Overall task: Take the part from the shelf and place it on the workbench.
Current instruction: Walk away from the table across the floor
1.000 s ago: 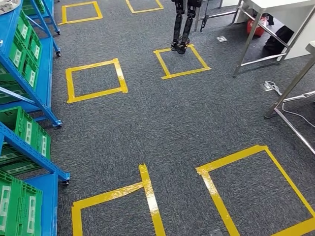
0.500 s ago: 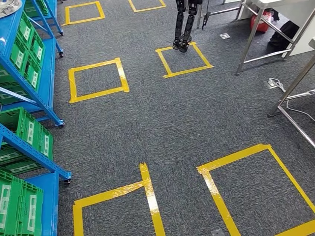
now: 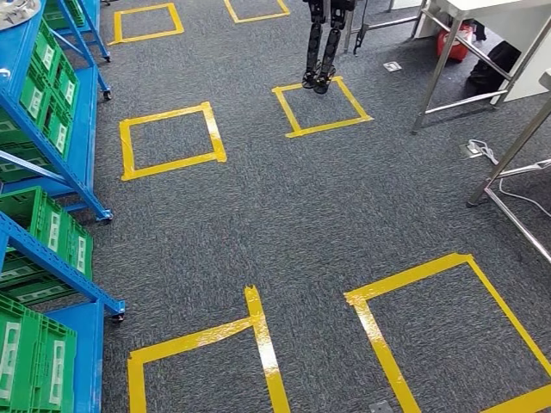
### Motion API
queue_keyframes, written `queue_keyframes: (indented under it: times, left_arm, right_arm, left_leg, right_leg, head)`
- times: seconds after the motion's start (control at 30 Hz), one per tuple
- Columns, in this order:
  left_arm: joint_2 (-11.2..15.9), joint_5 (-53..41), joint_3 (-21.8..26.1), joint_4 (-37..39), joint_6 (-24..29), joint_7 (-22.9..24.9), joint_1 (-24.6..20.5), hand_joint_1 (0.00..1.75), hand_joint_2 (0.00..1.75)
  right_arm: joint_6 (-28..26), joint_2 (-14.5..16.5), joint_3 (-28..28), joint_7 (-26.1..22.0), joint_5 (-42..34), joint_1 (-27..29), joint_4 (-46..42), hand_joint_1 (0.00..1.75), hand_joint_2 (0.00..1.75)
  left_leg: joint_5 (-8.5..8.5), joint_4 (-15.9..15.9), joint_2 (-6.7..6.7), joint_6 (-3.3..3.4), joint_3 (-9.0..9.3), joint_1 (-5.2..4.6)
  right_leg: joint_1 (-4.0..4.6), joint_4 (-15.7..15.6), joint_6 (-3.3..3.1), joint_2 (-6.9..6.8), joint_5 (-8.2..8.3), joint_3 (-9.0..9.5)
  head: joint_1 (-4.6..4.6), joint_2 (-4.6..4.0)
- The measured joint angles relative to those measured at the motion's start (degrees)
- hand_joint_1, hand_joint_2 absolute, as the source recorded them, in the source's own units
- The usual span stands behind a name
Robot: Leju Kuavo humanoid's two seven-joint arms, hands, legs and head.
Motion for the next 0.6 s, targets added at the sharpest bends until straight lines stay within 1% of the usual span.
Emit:
queue_keyframes:
  times: [0.6]
  left_arm:
    - [0.0, 0.1, 0.4, 0.0, 0.3, 0.3, 0.0, 0.0, 0.0]
  right_arm:
    - [-0.1, 0.0, -0.3, 0.2, 0.8, 0.0, 0.0, 0.0, 0.0]
  left_leg:
    - [0.0, 0.0, 0.0, 0.0, 0.0, 0.0]
  right_leg:
    - [-0.02, 0.0, 0.02, 0.0, 0.02, 0.0]
  head:
    - [0.0, 0.0]
